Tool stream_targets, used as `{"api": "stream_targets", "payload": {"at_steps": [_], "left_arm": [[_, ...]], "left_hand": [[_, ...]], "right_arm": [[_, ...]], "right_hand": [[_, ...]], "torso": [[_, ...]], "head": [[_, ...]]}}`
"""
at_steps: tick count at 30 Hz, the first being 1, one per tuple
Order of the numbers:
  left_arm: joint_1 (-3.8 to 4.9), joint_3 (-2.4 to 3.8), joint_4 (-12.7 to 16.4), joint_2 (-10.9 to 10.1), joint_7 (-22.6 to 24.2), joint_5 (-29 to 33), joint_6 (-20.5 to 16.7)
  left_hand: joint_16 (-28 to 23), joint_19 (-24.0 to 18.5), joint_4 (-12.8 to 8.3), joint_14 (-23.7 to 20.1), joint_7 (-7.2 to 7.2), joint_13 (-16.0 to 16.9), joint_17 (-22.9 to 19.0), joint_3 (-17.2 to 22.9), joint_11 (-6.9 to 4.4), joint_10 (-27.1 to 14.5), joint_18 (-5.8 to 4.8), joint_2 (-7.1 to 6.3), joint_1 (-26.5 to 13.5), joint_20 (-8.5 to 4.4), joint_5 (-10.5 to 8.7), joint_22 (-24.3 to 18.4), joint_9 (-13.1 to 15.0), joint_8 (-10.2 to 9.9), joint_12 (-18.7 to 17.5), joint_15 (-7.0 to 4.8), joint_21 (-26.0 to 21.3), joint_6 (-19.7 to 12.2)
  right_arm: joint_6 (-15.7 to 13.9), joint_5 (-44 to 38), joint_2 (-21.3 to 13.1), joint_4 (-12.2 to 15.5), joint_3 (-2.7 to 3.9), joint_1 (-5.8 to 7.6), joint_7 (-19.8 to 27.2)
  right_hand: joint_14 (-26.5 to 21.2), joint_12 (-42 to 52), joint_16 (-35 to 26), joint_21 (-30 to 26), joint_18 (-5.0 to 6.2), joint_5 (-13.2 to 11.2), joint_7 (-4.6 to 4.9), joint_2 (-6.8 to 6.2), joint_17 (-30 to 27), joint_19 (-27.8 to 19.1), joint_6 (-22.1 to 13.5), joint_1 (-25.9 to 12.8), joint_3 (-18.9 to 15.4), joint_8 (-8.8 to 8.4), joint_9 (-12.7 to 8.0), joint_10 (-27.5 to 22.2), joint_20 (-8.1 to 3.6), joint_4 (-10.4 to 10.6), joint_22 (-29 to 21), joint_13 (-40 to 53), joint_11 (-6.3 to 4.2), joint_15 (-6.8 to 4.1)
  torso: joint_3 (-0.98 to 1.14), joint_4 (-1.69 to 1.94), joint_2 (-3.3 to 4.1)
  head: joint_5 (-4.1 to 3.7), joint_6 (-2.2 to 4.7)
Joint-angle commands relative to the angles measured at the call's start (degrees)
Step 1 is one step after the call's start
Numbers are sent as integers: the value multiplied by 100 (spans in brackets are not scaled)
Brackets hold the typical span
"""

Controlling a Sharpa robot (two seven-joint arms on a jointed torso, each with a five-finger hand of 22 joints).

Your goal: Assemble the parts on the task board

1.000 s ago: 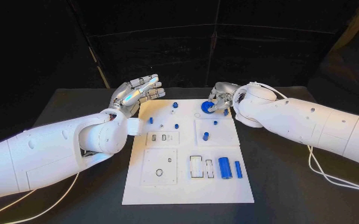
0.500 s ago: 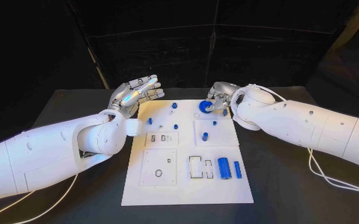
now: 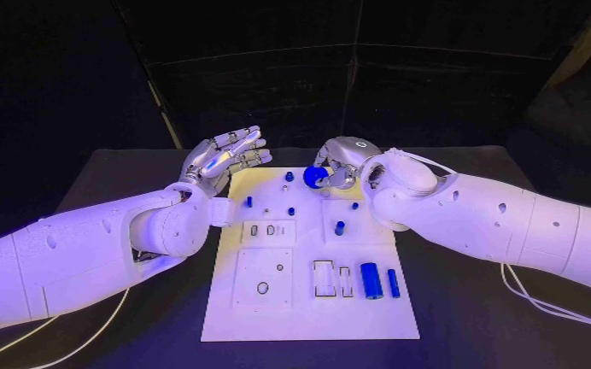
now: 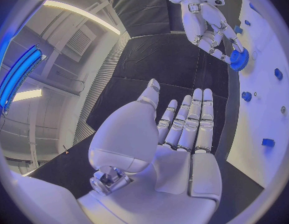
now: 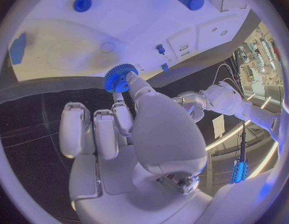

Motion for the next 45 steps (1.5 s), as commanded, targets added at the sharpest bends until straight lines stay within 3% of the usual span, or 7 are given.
{"api": "stream_targets", "payload": {"at_steps": [1, 6, 18, 22, 30, 41, 45], "left_arm": [[9, 6, 2, -4, 21, -11, 44], [10, 6, 4, 3, 24, -11, 56], [15, 7, -31, 59, 24, -11, 64], [16, 8, -47, 73, 23, -11, 65], [17, 8, -67, 94, 17, -11, 70], [18, 8, -81, 107, 1, -11, 77], [18, 8, -82, 108, -3, -11, 80]], "left_hand": [[15, 30, -22, 29, 528, 1, -6, -28, -10, 36, 9, 21, -28, -1, 16, -10, 2, 17, 30, 1, 5, 10], [15, 34, -22, 30, 527, 1, -8, -32, -10, 35, 9, 31, -40, -1, 17, -13, 1, 16, 29, 1, 5, 9], [14, 34, -23, 30, 527, 1, -9, -33, -10, 35, 9, 32, -41, -1, 17, -14, 1, 15, 29, 1, 5, 5], [14, 34, -23, 30, 527, 1, -9, -33, -10, 35, 9, 32, -42, -1, 17, -14, 1, 15, 29, 1, 5, 4], [14, 34, -23, 30, 527, 1, -9, -33, -10, 35, 9, 32, -42, -1, 17, -14, 1, 15, 29, 1, 5, 4], [14, 35, -25, 29, 527, 1, -9, -34, -10, 34, 9, 33, -42, -1, 17, -15, 0, 14, 29, 2, 4, 0], [14, 35, -25, 29, 527, 1, -9, -34, -10, 34, 9, 33, -42, -1, 17, -15, 0, 14, 29, 2, 4, 0]], "right_arm": [[-278, -684, 114, -6, 2, 0, -50], [-219, -801, 347, -150, -7, -45, -91], [28, -847, 825, -588, -53, -177, -61], [61, -836, 904, -659, -57, -207, -43], [64, -826, 995, -725, -60, -243, -12], [107, -778, 1072, -801, -60, -252, 11], [115, -731, 1090, -832, -60, -253, 16]], "right_hand": [[329, 2, 34, 41, -63, -24, -155, -22, 35, 37, 220, -32, 122, -19, 103, 35, -5, 76, 15, 4, 3, -46], [329, -3, 32, 42, -64, -54, -151, -47, 34, 38, 224, -62, 164, -35, 101, 36, -2, 83, 19, 7, 7, -42], [329, -16, 31, 42, -64, -87, -143, -72, 37, 38, 216, -106, 225, -64, 96, 30, 2, 95, 22, 2, 14, -36], [329, -18, 31, 43, -65, -89, -141, -75, 37, 39, 214, -111, 232, -68, 95, 29, 3, 96, 23, 1, 16, -36], [328, -32, 27, 42, -64, -92, -131, -104, 31, 37, 192, -136, 278, -100, 88, 19, 7, 95, 21, -6, 24, -30], [326, -144, 19, 37, -64, -96, -24, -308, 26, 27, -55, -316, 336, -324, 29, -81, 67, 126, 13, -106, 115, 44], [325, -197, 18, 34, -63, -245, 45, -367, 30, 21, -343, -384, 328, -536, -23, -132, 111, 148, 10, -155, 178, 96]], "torso": [[-5, -4, 0], [-6, 13, 14], [-3, -11, 15], [7, -7, 12], [6, -6, 7], [5, -5, 5], [4, -14, 5]], "head": [[19, -4], [45, 4], [64, -41], [66, -56], [82, -60], [90, -45], [90, -39]]}}
